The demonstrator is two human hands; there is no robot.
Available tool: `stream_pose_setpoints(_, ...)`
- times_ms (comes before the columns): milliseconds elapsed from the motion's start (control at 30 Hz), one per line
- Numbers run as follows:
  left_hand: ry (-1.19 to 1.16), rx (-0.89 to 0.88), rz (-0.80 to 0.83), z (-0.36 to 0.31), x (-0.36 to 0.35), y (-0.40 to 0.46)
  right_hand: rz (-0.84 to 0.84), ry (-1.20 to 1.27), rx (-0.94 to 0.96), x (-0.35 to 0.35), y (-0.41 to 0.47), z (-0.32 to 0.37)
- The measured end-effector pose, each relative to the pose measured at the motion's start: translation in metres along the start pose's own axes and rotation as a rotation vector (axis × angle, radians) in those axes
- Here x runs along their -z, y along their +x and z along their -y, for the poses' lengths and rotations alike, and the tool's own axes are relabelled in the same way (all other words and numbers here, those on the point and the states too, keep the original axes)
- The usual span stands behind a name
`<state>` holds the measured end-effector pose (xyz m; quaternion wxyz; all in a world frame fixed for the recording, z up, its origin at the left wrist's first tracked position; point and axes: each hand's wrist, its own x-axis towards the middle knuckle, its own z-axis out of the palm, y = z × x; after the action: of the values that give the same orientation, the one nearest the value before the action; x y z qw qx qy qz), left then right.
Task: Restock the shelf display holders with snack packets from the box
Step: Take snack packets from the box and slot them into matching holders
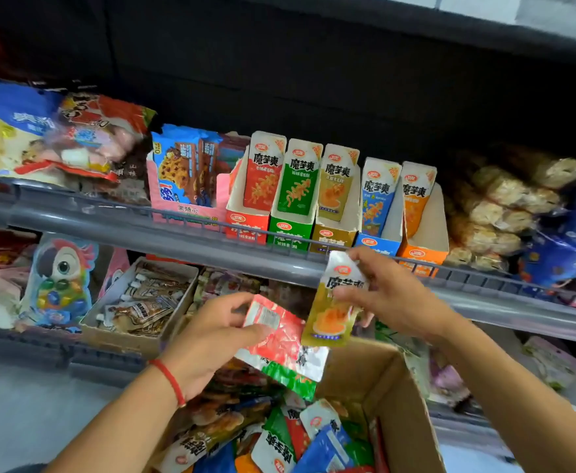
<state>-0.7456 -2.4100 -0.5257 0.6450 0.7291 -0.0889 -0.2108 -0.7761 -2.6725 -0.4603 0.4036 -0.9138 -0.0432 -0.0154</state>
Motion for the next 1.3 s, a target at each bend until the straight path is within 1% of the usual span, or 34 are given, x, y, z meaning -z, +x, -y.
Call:
stream_pose_setpoints(100, -0.038, 0.005, -0.055, -0.005, 0.013, 0.003, -0.175, 0.081, 0.009, 0.043, 0.02, 0.027)
stream_pose_setpoints(167, -0.057, 0.0, -0.066, -0.007, 0.019, 0.006, -0.321, 0.07, 0.041, 0.07, 0.036, 0.049)
stream_pose_setpoints(300, -0.083, 0.012, -0.069, -0.013, 0.025, 0.009, -0.544, -0.076, 0.037, 0.107, 0.083, 0.074)
stream_pose_setpoints(367, -0.105, 0.032, -0.075, -0.016, 0.024, 0.009, -0.597, -0.206, -0.01, 0.112, 0.107, 0.077)
stream_pose_setpoints(433, -0.122, 0.05, -0.073, -0.018, 0.023, 0.009, -0.582, -0.322, -0.07, 0.109, 0.13, 0.074)
stream_pose_setpoints(533, -0.127, 0.064, -0.046, -0.022, 0.024, 0.009, -0.483, -0.418, -0.162, 0.099, 0.154, 0.066)
stream_pose_setpoints(600, -0.133, 0.069, -0.046, -0.024, 0.025, 0.009, -0.419, -0.496, -0.176, 0.094, 0.165, 0.057)
stream_pose_setpoints(700, -0.141, 0.081, -0.042, -0.026, 0.026, 0.009, -0.348, -0.707, -0.19, 0.09, 0.172, 0.05)
stream_pose_setpoints(767, -0.137, 0.093, -0.031, -0.026, 0.027, 0.01, -0.357, -0.796, -0.181, 0.09, 0.176, 0.05)
stream_pose_setpoints(867, -0.126, 0.108, -0.01, -0.026, 0.027, 0.013, -0.367, -0.883, -0.117, 0.095, 0.184, 0.052)
stream_pose_setpoints(1133, -0.114, 0.122, 0.01, -0.027, 0.026, 0.022, -0.344, -1.041, -0.152, 0.103, 0.219, 0.036)
stream_pose_setpoints(1300, -0.126, 0.094, -0.002, -0.026, 0.027, 0.025, -0.399, -1.154, -0.117, 0.098, 0.22, 0.033)
